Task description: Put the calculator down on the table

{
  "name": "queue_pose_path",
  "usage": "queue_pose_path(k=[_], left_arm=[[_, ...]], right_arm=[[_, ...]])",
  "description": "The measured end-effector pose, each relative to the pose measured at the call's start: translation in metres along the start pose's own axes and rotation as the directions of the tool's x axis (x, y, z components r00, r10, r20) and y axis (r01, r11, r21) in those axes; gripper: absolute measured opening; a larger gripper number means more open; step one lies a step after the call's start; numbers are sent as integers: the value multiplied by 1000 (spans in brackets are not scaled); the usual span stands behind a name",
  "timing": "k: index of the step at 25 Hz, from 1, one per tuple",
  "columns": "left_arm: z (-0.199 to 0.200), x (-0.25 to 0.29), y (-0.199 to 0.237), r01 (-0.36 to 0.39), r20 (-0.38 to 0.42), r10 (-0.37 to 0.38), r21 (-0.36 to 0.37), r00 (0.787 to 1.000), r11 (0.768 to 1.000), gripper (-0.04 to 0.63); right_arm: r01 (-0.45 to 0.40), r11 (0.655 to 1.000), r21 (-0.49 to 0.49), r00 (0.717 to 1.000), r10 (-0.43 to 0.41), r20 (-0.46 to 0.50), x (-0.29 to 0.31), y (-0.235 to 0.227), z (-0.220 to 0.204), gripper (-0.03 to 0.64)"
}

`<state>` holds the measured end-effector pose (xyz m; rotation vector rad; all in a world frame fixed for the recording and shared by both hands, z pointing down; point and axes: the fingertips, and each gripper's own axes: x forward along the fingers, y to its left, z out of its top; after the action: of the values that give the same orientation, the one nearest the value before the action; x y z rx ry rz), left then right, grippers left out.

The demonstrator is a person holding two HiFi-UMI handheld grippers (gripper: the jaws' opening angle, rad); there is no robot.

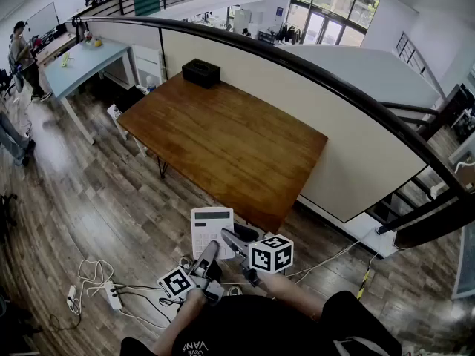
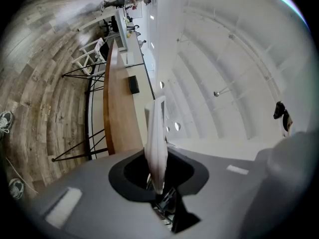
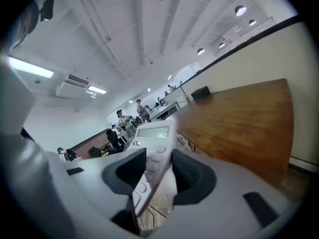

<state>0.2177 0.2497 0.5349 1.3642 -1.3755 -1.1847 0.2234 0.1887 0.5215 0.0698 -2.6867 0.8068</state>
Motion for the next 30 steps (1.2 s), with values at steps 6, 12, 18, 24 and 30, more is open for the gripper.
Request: queue_pose_path(k=[6,12,18,24,30], left_arm=[[20,5,8,-14,-27,14,-1,1000,1000,67],[58,23,11,10,-69,-10,-2,998,1000,67],[106,35,18,13,-114,-13,-4,993,1000,67],[167,45,29,24,-160,-23,4,987,1000,67],[222,48,39,32,-208,-36,-22,978,999,67]], right_arm=[[19,1000,8,1000,-19,5,18,-3,7,173],[47,998,31,998,-49,40,50,-8,28,175],[82,996,46,994,-85,65,91,-6,53,174],[118,991,63,987,-124,101,145,-2,76,175],[153,984,91,978,-163,127,197,6,90,174]])
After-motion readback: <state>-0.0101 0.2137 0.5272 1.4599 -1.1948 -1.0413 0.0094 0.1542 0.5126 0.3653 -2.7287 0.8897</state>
